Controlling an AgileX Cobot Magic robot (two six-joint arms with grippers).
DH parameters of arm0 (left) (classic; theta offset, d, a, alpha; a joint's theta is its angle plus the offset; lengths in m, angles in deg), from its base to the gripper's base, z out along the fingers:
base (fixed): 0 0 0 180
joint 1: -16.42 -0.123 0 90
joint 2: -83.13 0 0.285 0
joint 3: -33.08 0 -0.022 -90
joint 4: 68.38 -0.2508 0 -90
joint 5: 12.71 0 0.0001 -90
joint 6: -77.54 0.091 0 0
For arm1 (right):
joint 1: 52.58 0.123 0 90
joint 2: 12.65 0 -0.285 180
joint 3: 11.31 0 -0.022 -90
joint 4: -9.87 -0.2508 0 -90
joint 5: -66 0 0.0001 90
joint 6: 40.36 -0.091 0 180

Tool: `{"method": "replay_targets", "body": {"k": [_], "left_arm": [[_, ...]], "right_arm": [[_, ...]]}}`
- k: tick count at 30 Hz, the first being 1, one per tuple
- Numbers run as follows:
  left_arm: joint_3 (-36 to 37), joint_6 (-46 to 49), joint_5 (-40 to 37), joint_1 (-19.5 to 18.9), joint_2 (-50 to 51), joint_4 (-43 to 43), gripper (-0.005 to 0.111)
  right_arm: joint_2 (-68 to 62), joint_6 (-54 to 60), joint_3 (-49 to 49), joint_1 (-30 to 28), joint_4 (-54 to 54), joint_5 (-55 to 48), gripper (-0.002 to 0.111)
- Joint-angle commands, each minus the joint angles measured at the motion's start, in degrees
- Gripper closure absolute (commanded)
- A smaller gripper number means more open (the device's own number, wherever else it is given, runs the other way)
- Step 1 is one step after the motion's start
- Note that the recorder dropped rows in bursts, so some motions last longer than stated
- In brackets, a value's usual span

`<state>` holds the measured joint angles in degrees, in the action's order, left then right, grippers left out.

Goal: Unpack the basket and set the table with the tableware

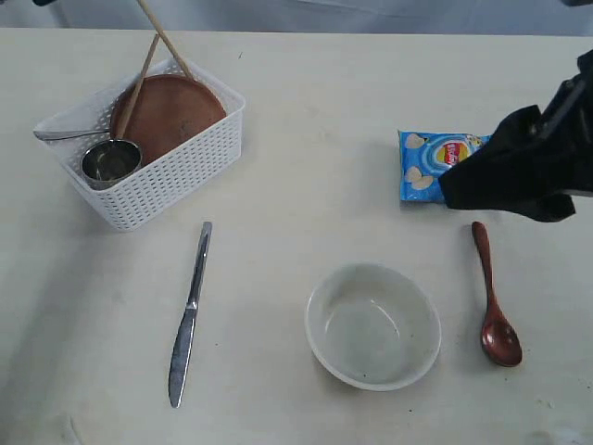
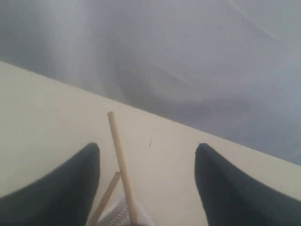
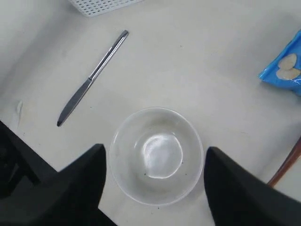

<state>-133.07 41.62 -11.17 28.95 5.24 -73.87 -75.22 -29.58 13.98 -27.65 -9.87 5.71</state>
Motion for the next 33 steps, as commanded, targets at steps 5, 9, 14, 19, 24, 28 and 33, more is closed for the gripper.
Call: {"method": "replay_targets", "body": {"k": [5, 9, 14, 19, 24, 28, 33], "left_arm": [[-12.15, -5.01, -9.42, -1.94, 11.19, 3.17, 0.049], [-14.08, -5.01, -9.01, -3.25, 13.68, 4.4, 0.049], [-16.46, -5.01, -6.91, -3.14, 16.91, 4.84, 0.049], [-17.71, -5.01, -6.38, -2.44, 19.73, 5.91, 0.049], [-17.8, -5.01, -3.79, -2.08, 20.59, 5.91, 0.049], [-17.8, -5.01, -1.54, -1.83, 21.11, 5.91, 0.049], [-17.8, -5.01, 0.27, -0.61, 22.47, 5.91, 0.049]], "right_arm": [[1.41, -1.78, 0.0, -0.01, 1.03, -0.82, 0.05], [1.41, -1.78, 0.0, -0.01, 1.27, -0.71, 0.05], [1.41, -1.78, 0.0, -0.01, 2.32, -0.62, 0.05], [1.41, -2.69, 0.0, -0.01, 3.78, -1.29, 0.05], [1.41, -3.21, 0.0, -0.01, 3.78, -1.46, 0.05], [1.41, -3.5, 0.0, -0.01, 3.78, -1.56, 0.05], [1.41, -3.5, 0.0, -0.01, 3.78, -2.11, 0.05]]}}
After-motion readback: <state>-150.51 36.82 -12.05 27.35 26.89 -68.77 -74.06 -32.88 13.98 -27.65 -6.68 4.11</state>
